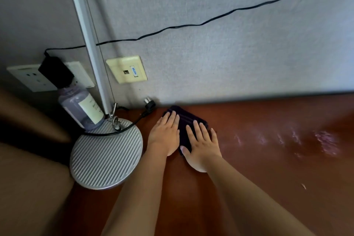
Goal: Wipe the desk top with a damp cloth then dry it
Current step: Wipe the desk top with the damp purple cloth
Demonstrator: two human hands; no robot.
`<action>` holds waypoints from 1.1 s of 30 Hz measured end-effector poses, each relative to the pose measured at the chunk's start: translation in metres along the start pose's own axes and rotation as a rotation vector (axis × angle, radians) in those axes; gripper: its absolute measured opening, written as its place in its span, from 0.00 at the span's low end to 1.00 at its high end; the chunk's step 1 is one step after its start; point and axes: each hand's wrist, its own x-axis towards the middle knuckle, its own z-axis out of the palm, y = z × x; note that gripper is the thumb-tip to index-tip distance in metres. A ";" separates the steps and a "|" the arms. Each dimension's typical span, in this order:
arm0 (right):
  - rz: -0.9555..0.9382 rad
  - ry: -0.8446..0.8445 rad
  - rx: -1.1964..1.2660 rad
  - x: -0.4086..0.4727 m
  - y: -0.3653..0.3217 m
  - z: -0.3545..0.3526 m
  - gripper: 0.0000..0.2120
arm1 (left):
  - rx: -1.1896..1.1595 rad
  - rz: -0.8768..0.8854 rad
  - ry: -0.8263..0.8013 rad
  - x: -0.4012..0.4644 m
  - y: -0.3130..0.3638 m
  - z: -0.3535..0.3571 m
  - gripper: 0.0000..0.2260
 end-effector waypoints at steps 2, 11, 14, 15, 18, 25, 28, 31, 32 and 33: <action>-0.015 -0.019 0.001 -0.011 -0.008 0.005 0.33 | -0.014 -0.010 -0.012 -0.012 0.000 0.000 0.25; -0.104 0.017 -0.066 -0.015 -0.003 0.009 0.33 | -0.054 -0.042 0.027 -0.029 -0.002 0.009 0.25; -0.119 0.028 -0.063 0.000 0.003 0.004 0.33 | -0.092 -0.084 0.011 -0.014 -0.002 0.006 0.25; -0.123 0.030 -0.063 0.006 0.005 0.001 0.33 | -0.095 -0.093 0.008 -0.007 -0.002 0.005 0.25; -0.127 0.032 -0.061 0.024 0.013 -0.005 0.33 | -0.100 -0.102 0.003 0.013 -0.003 -0.001 0.26; -0.127 0.017 -0.061 0.036 0.020 -0.012 0.33 | -0.085 -0.124 -0.008 0.026 -0.002 -0.002 0.26; -0.102 0.004 -0.063 0.027 0.016 -0.009 0.34 | -0.086 -0.117 -0.032 0.020 0.001 -0.002 0.25; -0.090 -0.001 -0.064 0.007 0.014 -0.003 0.34 | -0.085 -0.101 -0.039 0.002 0.009 0.000 0.25; -0.086 -0.006 -0.067 -0.001 0.014 0.000 0.34 | -0.085 -0.099 -0.038 -0.005 0.013 0.001 0.25; -0.084 -0.011 -0.071 -0.008 0.013 0.003 0.34 | -0.088 -0.097 -0.039 -0.012 0.016 0.003 0.25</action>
